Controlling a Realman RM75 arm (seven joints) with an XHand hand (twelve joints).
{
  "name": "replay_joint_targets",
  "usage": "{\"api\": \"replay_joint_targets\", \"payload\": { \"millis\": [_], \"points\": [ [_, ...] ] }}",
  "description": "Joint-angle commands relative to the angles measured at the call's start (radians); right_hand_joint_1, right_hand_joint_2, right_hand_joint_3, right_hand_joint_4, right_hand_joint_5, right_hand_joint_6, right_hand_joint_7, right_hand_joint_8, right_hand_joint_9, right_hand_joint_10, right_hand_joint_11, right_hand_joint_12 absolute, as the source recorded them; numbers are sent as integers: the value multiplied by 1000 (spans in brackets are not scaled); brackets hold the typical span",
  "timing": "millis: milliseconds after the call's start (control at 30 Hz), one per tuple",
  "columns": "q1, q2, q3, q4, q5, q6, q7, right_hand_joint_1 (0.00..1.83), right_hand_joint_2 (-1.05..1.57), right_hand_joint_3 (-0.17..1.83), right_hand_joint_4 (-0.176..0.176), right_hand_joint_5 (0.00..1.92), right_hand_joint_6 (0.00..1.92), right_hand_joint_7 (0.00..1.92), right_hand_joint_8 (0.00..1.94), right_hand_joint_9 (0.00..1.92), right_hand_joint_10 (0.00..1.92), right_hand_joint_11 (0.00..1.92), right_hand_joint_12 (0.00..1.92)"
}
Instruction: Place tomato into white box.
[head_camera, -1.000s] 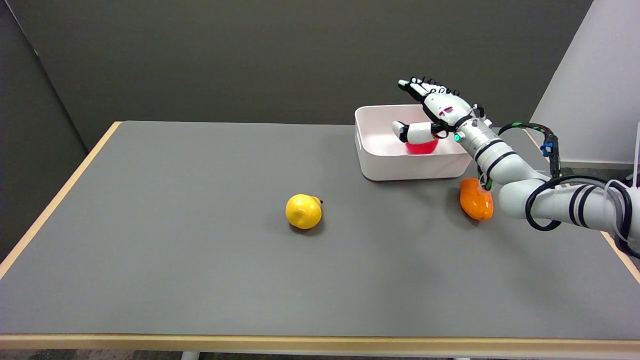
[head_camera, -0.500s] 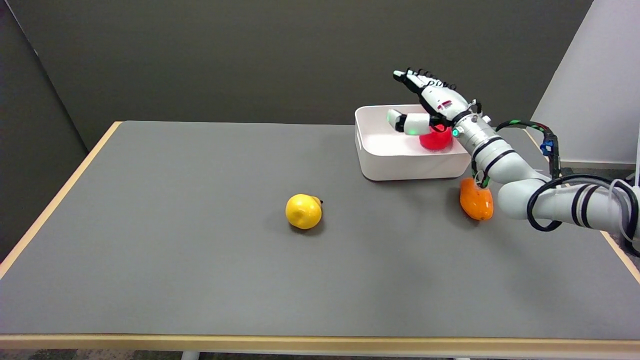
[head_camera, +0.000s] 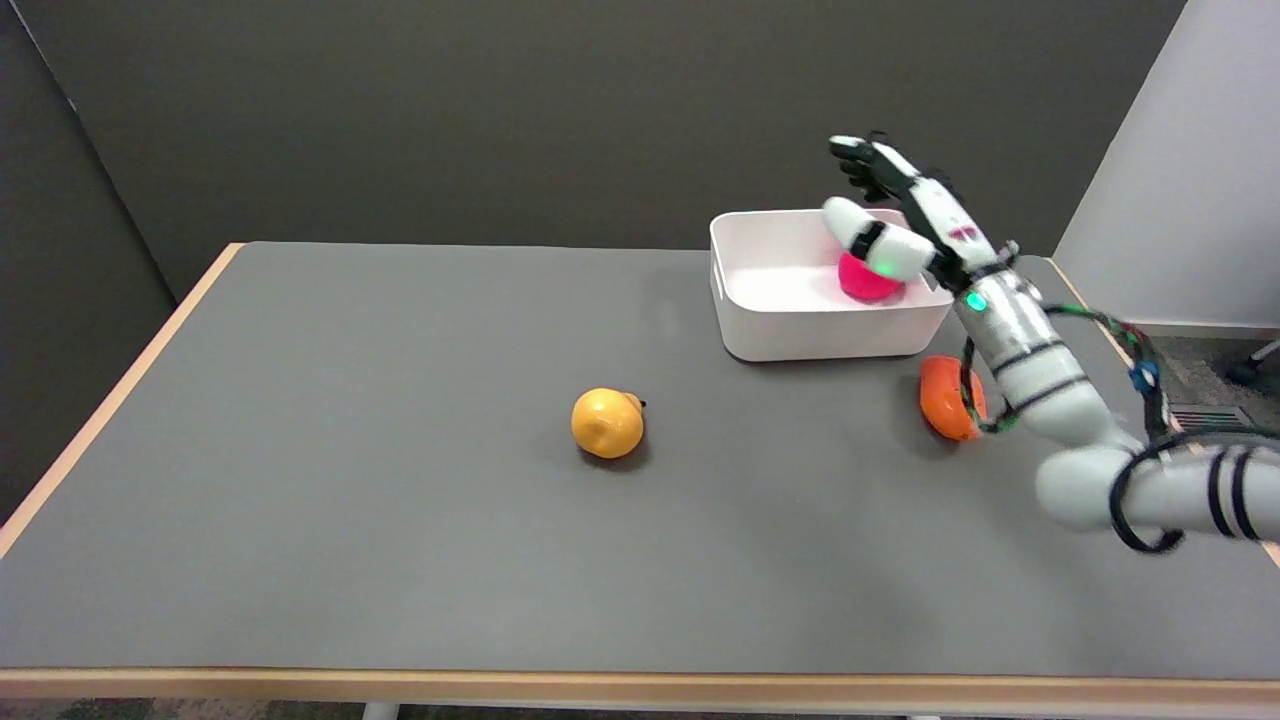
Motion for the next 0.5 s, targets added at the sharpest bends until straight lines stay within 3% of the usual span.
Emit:
{"api": "replay_joint_targets", "payload": {
  "millis": [33, 233, 500],
  "points": [
    [-606, 72, 109, -63, 238, 595, 702, 247, 712, 869, 94, 201, 423, 304, 329, 235, 654, 103, 1169],
    [-608, 65, -19, 4, 314, 676, 900, 215, 681, 914, 88, 147, 379, 224, 280, 164, 592, 26, 1131],
    [-607, 65, -12, 4, 315, 674, 910, 187, 704, 870, 82, 123, 344, 180, 257, 122, 539, 0, 1063]
  ]
}}
